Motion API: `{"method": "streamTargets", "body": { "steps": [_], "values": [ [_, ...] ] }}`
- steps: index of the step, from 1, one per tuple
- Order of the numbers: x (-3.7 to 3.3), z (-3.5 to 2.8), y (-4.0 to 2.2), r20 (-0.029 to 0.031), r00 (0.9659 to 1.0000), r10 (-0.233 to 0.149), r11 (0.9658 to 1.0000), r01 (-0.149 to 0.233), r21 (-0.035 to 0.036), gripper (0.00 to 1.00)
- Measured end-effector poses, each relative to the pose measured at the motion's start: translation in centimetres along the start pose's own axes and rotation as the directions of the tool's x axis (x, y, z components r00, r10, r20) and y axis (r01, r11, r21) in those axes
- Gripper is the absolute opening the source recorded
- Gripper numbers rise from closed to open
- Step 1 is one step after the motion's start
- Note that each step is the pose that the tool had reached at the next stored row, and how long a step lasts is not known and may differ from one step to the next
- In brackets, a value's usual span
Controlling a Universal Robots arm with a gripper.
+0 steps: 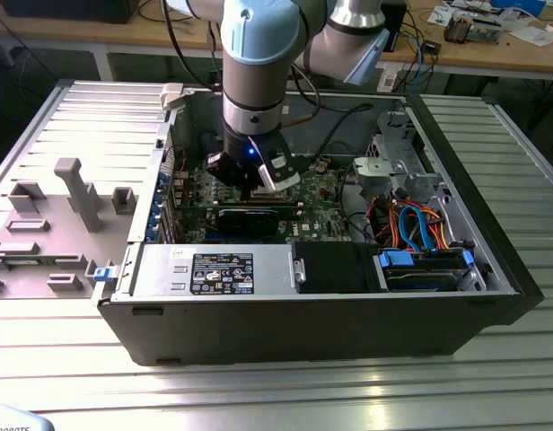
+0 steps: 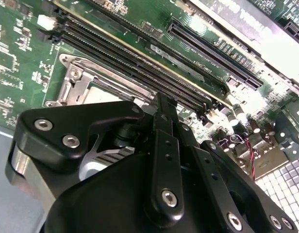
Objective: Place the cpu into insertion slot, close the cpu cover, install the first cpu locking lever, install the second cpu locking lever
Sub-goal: 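Install the second cpu locking lever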
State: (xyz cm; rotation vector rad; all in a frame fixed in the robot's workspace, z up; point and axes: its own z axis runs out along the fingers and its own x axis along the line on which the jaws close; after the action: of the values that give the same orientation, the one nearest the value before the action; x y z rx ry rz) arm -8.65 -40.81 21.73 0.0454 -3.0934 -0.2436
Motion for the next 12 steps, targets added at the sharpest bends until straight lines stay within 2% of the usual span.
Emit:
{"method": "streamTargets", "body": {
  "steps": [4,7,8,10,11,12],
  "values": [
    [0.15,0.36,-0.05,0.001,1.0,0.0,1.0,0.0,-0.007,0.11],
    [0.79,0.53,-0.06,0.0308,0.9995,-0.005,1.0,0.005,-0.0062,0.11],
    [1.05,0.59,-0.06,0.0448,0.999,-0.007,1.0,0.008,-0.0066,0.11],
    [1.27,0.7,-0.07,0.0524,0.9986,-0.008,0.9999,0.009,-0.0078,0.11],
    [1.38,0.72,-0.13,0.0536,0.9985,-0.009,0.9999,0.009,-0.0139,0.11],
    [1.45,0.71,-0.18,0.0535,0.9985,-0.008,0.9998,0.009,-0.0165,0.11]
  ]
}}
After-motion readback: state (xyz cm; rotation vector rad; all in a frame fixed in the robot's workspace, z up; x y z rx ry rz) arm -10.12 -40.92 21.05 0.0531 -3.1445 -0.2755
